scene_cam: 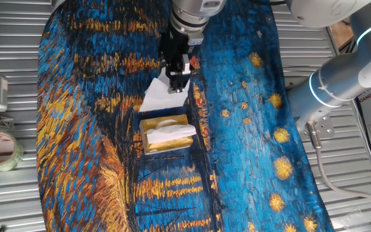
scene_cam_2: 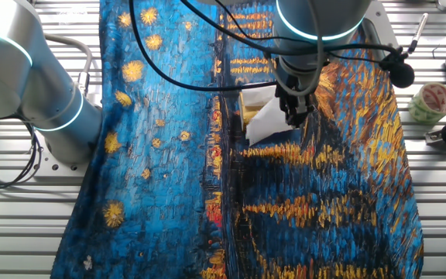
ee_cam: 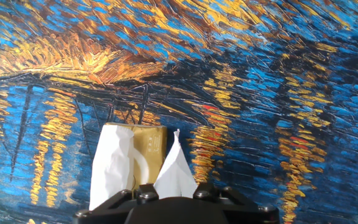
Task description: Pull out a napkin
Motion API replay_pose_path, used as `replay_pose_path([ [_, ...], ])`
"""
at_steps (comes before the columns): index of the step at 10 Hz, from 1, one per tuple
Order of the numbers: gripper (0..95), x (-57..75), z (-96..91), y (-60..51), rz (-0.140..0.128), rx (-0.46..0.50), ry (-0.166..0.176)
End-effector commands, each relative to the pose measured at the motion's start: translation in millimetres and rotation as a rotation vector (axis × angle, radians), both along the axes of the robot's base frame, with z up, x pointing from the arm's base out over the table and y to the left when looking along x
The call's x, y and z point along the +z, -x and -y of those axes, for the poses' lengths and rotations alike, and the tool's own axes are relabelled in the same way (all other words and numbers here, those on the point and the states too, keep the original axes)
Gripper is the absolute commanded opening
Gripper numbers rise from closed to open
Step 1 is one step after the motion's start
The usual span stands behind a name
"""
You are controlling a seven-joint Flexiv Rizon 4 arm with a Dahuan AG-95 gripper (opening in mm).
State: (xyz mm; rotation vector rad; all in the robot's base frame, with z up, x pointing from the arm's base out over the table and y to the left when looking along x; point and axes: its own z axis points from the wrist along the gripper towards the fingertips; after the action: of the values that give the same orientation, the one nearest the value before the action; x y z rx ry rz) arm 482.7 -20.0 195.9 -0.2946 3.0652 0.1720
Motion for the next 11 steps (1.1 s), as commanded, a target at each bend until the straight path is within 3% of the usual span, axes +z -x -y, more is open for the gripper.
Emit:
replay_pose_path([
  [1,76.0,0.0,-0.1,-0.1,0.000,-0.002,-0.003],
  [9,76.0,-0.2,0.0,0.0,0.001,-0.019,-0.018],
  [10,57.0,-0.2,0.0,0.0,0.000,-0.019,-0.018],
  [11,57.0,-0.2,0.0,0.0,-0.001,-0.017,-0.018],
])
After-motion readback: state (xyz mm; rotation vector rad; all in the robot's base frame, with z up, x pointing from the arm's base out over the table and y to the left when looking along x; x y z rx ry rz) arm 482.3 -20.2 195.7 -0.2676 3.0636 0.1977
